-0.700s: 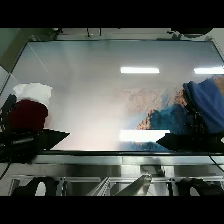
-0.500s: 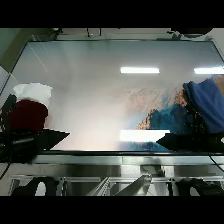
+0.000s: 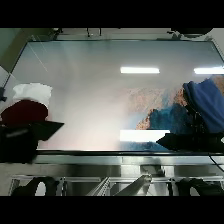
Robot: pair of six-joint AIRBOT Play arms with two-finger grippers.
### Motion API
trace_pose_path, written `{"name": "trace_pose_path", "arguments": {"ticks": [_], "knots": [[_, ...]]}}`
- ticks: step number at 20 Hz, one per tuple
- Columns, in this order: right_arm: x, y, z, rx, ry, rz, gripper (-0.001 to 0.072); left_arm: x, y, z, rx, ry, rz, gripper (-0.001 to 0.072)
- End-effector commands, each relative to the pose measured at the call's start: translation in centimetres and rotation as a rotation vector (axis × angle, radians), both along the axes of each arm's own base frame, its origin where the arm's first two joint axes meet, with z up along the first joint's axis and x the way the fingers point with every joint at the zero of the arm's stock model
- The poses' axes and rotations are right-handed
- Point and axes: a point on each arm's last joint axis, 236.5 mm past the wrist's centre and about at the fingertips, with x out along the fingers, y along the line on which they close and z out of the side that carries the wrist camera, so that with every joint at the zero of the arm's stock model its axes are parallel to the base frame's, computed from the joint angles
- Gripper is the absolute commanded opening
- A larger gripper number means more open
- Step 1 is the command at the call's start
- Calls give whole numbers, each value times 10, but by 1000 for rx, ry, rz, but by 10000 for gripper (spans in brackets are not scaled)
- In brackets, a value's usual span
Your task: Fold the shirts.
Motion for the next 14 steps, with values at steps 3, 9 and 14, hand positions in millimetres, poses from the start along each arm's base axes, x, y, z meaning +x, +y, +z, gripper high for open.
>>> {"name": "trace_pose_path", "arguments": {"ticks": [3, 9, 14], "knots": [[0, 0, 0, 0, 0, 1, 24, 103, 140, 18, 509, -128, 283, 715], [3, 0, 0, -1, -10, -9, 25, 221, 229, -78, 623, 139, 287, 719], [3, 0, -1, -3, -13, -3, 24, 237, 285, -180, 552, 422, 274, 718]]}}
